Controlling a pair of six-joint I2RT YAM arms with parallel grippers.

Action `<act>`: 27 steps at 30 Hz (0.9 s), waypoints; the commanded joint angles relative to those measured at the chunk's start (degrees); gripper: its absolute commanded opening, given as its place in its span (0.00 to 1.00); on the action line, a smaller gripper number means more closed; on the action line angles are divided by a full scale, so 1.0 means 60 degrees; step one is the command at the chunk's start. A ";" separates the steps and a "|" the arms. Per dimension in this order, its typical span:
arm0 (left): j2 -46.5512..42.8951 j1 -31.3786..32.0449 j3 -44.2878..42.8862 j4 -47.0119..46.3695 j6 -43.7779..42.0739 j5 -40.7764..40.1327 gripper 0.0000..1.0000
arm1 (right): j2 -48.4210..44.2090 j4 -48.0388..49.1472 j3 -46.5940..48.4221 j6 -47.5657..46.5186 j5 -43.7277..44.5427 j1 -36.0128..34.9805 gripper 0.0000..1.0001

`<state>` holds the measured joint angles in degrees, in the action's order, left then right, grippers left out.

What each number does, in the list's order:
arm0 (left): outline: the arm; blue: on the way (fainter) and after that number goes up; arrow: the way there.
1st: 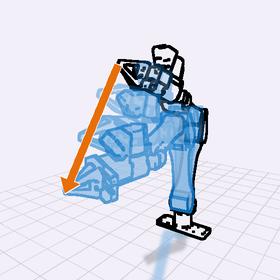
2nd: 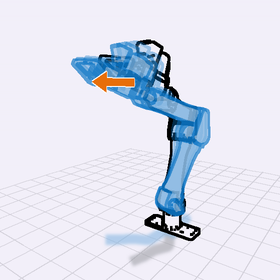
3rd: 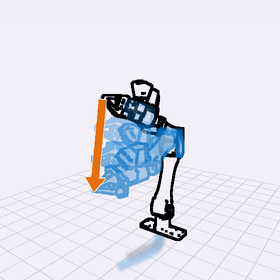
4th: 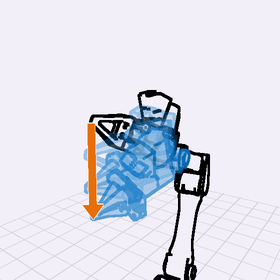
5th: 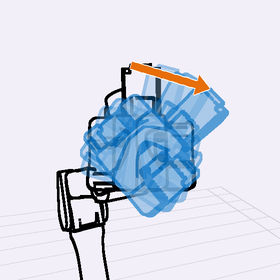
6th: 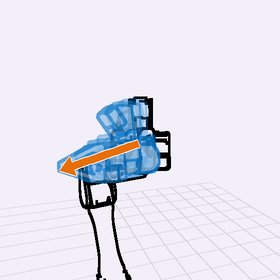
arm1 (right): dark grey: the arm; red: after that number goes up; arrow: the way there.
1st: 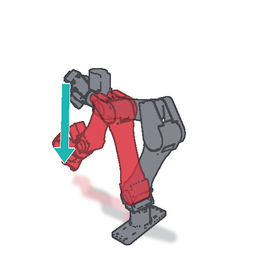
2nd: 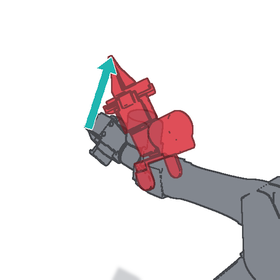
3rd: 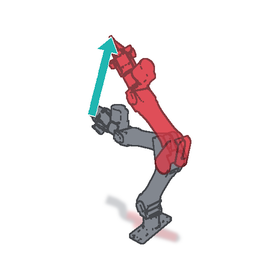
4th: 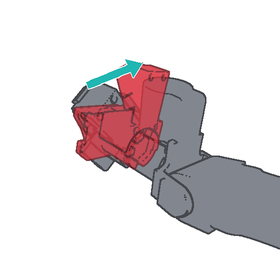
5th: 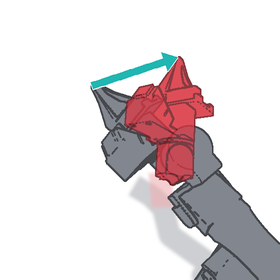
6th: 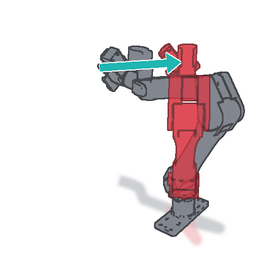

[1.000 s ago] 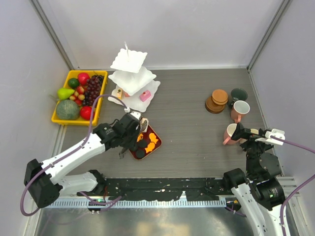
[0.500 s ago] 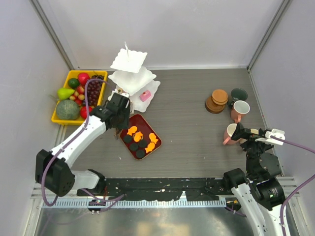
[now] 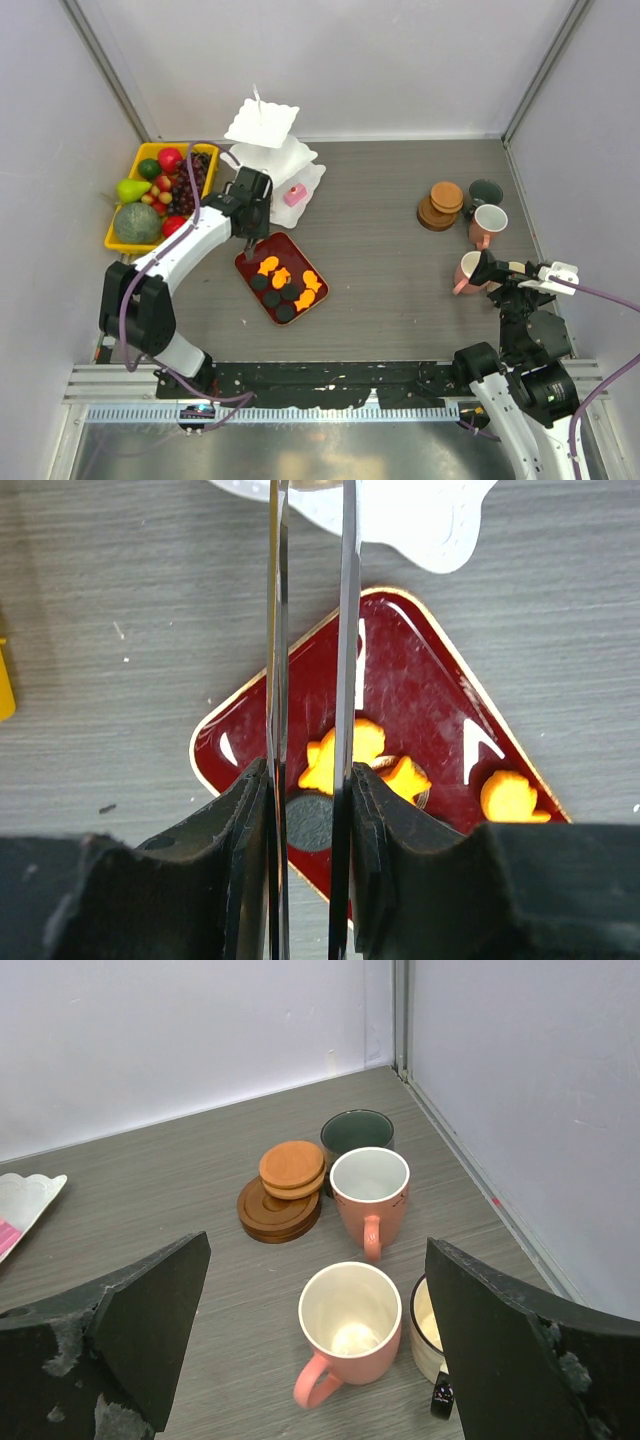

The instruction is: Serve the afternoon tea

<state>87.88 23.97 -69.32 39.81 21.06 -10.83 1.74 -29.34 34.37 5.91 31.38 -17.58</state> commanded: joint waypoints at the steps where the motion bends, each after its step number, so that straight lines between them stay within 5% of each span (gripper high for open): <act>1: 0.0543 -0.0083 -0.0750 -0.0571 0.0240 -0.0026 0.27 | -0.0011 0.0437 0.0014 -0.0106 -0.0044 -0.0057 0.95; 14: 0.1614 -0.0098 -0.0913 -0.1245 0.0387 -0.0099 0.35 | 0.0003 0.0437 0.0014 -0.0106 -0.0073 -0.0043 0.95; 27: 0.0560 -0.0098 -0.0430 -0.0747 0.0270 0.0222 0.52 | -0.0026 0.0438 0.0014 -0.0106 -0.0088 -0.0043 0.95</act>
<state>96.12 23.79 -71.99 35.64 22.52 -10.39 1.74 -29.12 34.26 5.91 31.22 -17.58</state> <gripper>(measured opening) 0.513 0.955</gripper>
